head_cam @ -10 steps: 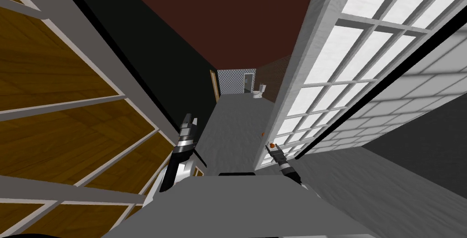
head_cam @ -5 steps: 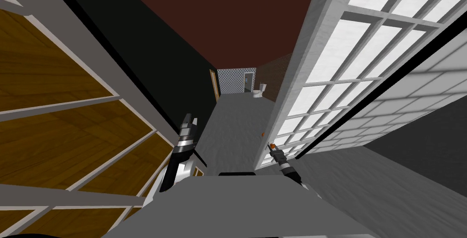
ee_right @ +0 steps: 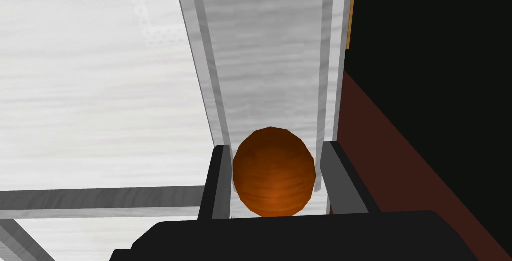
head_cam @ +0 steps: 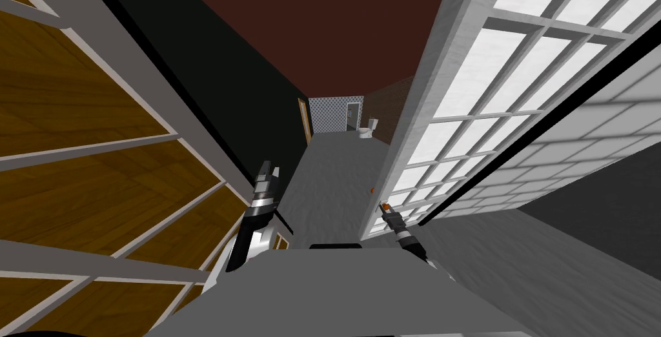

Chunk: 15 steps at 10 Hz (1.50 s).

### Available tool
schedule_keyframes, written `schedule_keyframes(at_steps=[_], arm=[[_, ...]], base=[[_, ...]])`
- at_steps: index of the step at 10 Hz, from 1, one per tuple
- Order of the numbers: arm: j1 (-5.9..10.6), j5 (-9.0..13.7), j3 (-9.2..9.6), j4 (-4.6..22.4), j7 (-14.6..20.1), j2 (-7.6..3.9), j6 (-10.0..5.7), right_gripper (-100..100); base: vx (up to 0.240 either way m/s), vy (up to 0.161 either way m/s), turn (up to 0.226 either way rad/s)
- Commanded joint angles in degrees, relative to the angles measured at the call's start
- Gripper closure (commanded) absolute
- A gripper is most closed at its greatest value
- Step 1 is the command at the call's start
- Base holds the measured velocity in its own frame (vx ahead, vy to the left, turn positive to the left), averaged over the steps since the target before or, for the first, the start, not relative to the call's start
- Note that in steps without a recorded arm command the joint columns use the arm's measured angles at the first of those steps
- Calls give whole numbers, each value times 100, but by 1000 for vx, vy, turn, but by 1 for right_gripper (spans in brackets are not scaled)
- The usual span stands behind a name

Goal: Pull the door open

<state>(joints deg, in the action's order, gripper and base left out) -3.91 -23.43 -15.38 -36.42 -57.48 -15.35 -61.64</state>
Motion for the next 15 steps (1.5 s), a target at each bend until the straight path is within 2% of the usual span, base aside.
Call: schedule_keyframes(at_steps=[1,4,9,10,12,13,15], arm=[[0,70,33,-23,199,7,1,100],[10,208,96,-31,568,2,27,100],[34,531,244,-50,1370,-12,87,100],[34,531,244,-50,1404,-12,87,100],[46,695,319,-60,1761,-19,117,100],[46,695,319,-60,1809,-19,117,100],[58,861,394,-70,2174,-26,148,100]], base=[[-29,-21,45],[-32,-23,56],[-46,-28,73],[-39,-25,31],[-42,-21,72],[-38,-23,40],[-45,-26,78]])
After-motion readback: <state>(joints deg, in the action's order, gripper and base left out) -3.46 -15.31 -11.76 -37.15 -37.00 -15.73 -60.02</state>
